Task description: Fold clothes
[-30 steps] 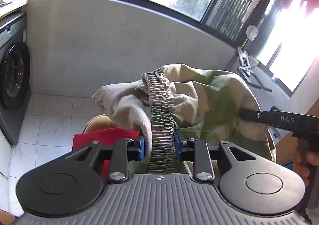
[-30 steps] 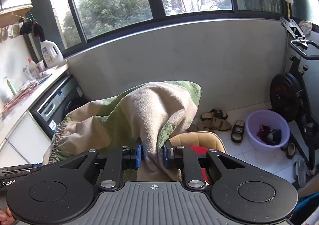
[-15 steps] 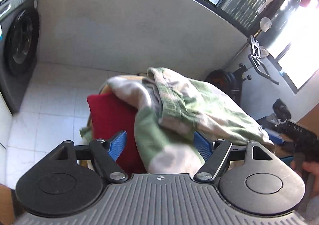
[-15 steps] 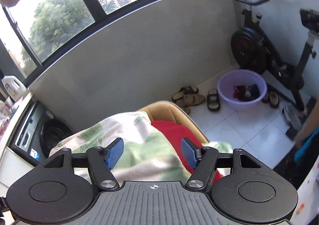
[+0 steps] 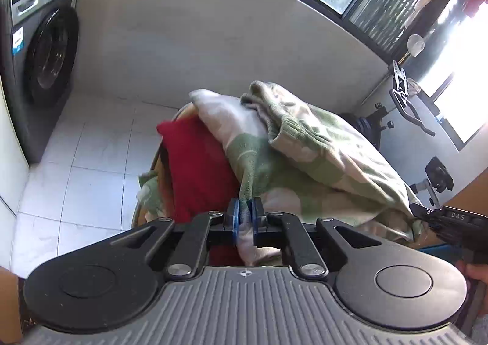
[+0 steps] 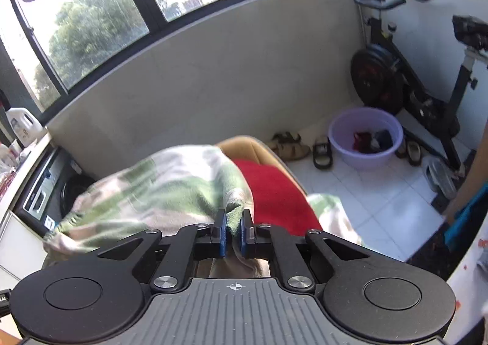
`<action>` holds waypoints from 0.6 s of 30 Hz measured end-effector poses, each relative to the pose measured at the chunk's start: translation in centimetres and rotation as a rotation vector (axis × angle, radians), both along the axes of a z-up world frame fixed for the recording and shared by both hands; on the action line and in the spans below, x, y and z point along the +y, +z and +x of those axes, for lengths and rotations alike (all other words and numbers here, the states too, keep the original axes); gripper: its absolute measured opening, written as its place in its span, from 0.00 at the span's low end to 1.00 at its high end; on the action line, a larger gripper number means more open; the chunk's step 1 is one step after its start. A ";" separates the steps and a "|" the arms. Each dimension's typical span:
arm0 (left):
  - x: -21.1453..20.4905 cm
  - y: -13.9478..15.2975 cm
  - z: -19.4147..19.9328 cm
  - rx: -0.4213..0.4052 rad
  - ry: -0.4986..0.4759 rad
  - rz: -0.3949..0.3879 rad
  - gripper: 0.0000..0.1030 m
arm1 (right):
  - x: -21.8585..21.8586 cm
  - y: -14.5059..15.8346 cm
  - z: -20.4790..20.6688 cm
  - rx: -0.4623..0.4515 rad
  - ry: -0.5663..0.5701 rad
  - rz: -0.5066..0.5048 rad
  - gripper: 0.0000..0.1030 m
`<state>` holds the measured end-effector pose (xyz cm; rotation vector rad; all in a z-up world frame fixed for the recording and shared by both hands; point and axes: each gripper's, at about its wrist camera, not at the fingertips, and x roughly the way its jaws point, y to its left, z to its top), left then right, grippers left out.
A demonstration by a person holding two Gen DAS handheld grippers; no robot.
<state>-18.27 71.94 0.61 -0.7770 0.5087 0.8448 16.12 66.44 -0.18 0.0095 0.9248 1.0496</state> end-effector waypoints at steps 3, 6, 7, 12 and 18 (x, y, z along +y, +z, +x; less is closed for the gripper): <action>-1.4 1.4 1.1 0.139 0.027 0.094 0.88 | -1.1 0.0 -0.5 -0.035 -0.055 0.021 0.43; -4.1 3.4 2.5 0.216 -0.026 0.278 0.89 | -2.8 0.3 -0.5 -0.069 -0.174 0.053 0.93; -4.9 3.9 3.3 0.242 -0.064 0.324 0.94 | -3.2 0.5 -0.6 -0.065 -0.185 0.065 0.95; -6.4 2.9 5.4 0.245 -0.134 0.277 0.99 | -5.9 -0.6 -1.2 -0.096 -0.259 -0.042 0.99; -8.1 1.5 7.8 0.240 -0.211 0.202 0.99 | -10.7 -0.7 -2.4 -0.080 -0.261 -0.114 0.99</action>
